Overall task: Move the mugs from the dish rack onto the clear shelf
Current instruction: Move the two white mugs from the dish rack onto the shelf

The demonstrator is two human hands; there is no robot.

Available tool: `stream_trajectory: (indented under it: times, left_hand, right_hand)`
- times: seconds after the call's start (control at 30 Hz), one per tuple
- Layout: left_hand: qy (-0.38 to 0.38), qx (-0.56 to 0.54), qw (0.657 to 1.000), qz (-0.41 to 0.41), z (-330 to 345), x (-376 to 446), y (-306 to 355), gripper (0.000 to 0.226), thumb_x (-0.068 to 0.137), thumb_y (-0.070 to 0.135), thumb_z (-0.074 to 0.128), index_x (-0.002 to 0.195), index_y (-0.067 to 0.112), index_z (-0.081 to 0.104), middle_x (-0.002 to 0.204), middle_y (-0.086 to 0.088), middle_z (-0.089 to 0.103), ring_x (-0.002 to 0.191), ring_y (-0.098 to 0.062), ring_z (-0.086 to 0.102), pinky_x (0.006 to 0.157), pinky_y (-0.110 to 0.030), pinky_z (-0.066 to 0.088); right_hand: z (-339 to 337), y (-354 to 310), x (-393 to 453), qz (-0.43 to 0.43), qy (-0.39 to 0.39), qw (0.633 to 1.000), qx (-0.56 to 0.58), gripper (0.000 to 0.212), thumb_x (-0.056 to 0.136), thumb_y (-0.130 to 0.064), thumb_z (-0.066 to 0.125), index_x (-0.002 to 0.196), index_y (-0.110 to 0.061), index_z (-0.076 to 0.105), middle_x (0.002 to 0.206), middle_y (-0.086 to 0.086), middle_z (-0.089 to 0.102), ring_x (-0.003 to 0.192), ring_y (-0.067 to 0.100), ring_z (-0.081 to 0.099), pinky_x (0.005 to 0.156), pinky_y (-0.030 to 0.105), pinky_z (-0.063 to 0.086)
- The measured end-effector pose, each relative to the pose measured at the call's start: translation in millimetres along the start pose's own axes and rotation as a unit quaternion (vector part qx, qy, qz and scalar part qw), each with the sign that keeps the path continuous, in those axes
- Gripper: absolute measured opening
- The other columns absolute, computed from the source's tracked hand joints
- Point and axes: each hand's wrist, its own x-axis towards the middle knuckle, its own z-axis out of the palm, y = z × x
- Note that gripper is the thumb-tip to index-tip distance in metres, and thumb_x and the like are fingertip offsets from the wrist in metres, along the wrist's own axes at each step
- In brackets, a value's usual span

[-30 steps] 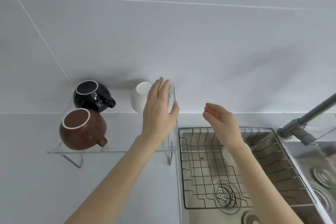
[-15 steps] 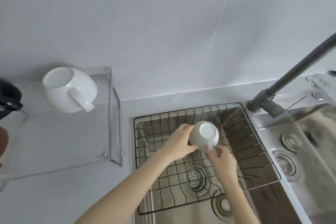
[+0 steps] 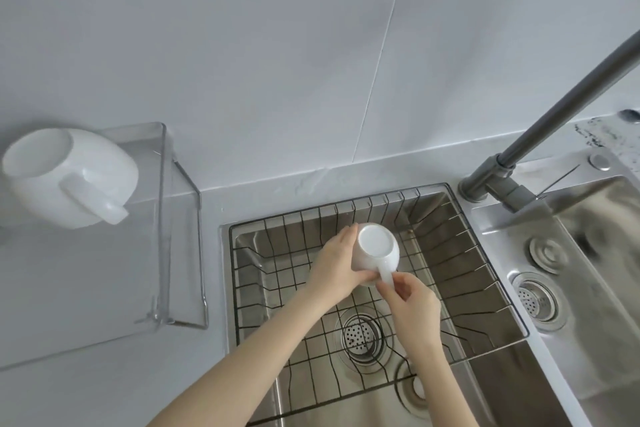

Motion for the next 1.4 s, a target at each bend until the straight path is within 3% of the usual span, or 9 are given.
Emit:
stream_trajectory:
  times: [0.07, 0.13, 0.2, 0.37, 0.53, 0.73, 1.1, 1.23, 1.4]
  left_hand:
    - [0.048, 0.002, 0.999, 0.009, -15.3, -11.6, 9.2, 0.089, 0.063, 0.042, 0.075, 0.136, 0.015, 0.031, 0.139, -0.003, 0.046, 0.126, -0.02, 0.042, 0.1, -0.028, 0.033]
    - [0.112, -0.006, 0.994, 0.02, -39.2, -28.8, 21.1, 0.087, 0.06, 0.045, 0.076, 0.132, 0.016, 0.038, 0.132, -0.003, 0.053, 0.119, -0.021, 0.048, 0.093, -0.025, 0.035]
    - [0.176, -0.012, 0.984, 0.029, -67.1, -49.8, 34.0, 0.089, 0.059, 0.047, 0.077, 0.132, 0.015, 0.038, 0.134, -0.004, 0.052, 0.121, -0.02, 0.048, 0.096, -0.026, 0.037]
    - [0.342, -0.013, 0.938, 0.05, -133.2, -110.1, 58.4, 0.091, 0.058, 0.047, 0.077, 0.133, 0.011, 0.039, 0.135, -0.008, 0.052, 0.124, -0.019, 0.048, 0.101, -0.032, 0.041]
    - [0.427, 0.036, 0.903, 0.02, -184.3, -165.9, 48.7, 0.088, 0.062, 0.044, 0.075, 0.135, 0.012, 0.036, 0.138, -0.008, 0.05, 0.127, -0.021, 0.046, 0.098, -0.03, 0.038]
    - [0.434, 0.058, 0.898, -0.049, -218.7, -211.7, 4.3, 0.086, 0.067, 0.047, 0.071, 0.137, 0.014, 0.032, 0.137, -0.007, 0.051, 0.126, -0.022, 0.045, 0.097, -0.037, 0.041]
    - [0.405, 0.027, 0.907, -0.11, -222.8, -227.6, -51.2, 0.086, 0.07, 0.043, 0.07, 0.138, 0.012, 0.028, 0.139, -0.008, 0.048, 0.129, -0.024, 0.042, 0.1, -0.038, 0.039]
    - [0.411, 0.013, 0.905, -0.111, -221.7, -226.4, -55.0, 0.086, 0.071, 0.042, 0.07, 0.139, 0.011, 0.026, 0.142, -0.009, 0.044, 0.131, -0.024, 0.039, 0.103, -0.038, 0.038]
    - [0.416, 0.011, 0.902, -0.113, -217.2, -227.6, -55.8, 0.084, 0.072, 0.038, 0.07, 0.139, 0.01, 0.026, 0.143, -0.012, 0.042, 0.132, -0.026, 0.038, 0.103, -0.036, 0.035]
  right_hand:
    - [-6.5, -12.7, -5.5, -0.03, -0.006, 1.0, 0.001, 0.008, 0.082, -0.019, 0.066, 0.078, -0.026, 0.064, 0.073, -0.015, 0.067, 0.079, 0.01, 0.066, 0.066, 0.018, 0.047]
    - [-12.8, -35.2, -14.5, -0.072, -0.018, 0.997, 0.016, 0.014, 0.081, -0.019, 0.067, 0.076, -0.032, 0.064, 0.072, -0.017, 0.069, 0.073, 0.001, 0.066, 0.061, 0.009, 0.045]
    - [-17.4, -64.4, -26.6, -0.119, -0.034, 0.992, 0.038, 0.017, 0.079, -0.02, 0.068, 0.075, -0.036, 0.064, 0.073, -0.016, 0.071, 0.073, -0.005, 0.066, 0.064, 0.004, 0.047]
    - [-16.0, -139.9, -60.9, -0.214, -0.108, 0.964, 0.115, 0.009, 0.078, -0.021, 0.069, 0.085, -0.027, 0.07, 0.08, -0.011, 0.076, 0.075, 0.0, 0.068, 0.068, 0.01, 0.052]
    - [12.0, -190.8, -92.7, -0.271, -0.207, 0.931, 0.129, 0.013, 0.08, -0.016, 0.068, 0.091, -0.021, 0.071, 0.088, -0.012, 0.076, 0.08, 0.001, 0.069, 0.07, 0.008, 0.05]
    - [67.7, -212.6, -120.5, -0.282, -0.284, 0.91, 0.105, 0.01, 0.081, -0.013, 0.066, 0.088, -0.018, 0.071, 0.083, -0.006, 0.077, 0.08, 0.006, 0.07, 0.074, 0.015, 0.054]
    - [124.0, -199.9, -130.6, -0.269, -0.317, 0.908, 0.054, 0.014, 0.08, -0.011, 0.067, 0.077, -0.025, 0.069, 0.063, -0.015, 0.071, 0.067, 0.001, 0.065, 0.063, 0.009, 0.047]
    - [131.2, -198.4, -125.2, -0.28, -0.318, 0.905, 0.045, 0.009, 0.08, -0.014, 0.067, 0.079, -0.022, 0.069, 0.066, -0.017, 0.072, 0.071, 0.002, 0.066, 0.067, 0.012, 0.049]
    - [129.8, -198.5, -115.5, -0.296, -0.332, 0.895, 0.032, 0.008, 0.082, -0.015, 0.066, 0.084, -0.023, 0.068, 0.082, -0.003, 0.076, 0.083, 0.012, 0.07, 0.077, 0.022, 0.053]
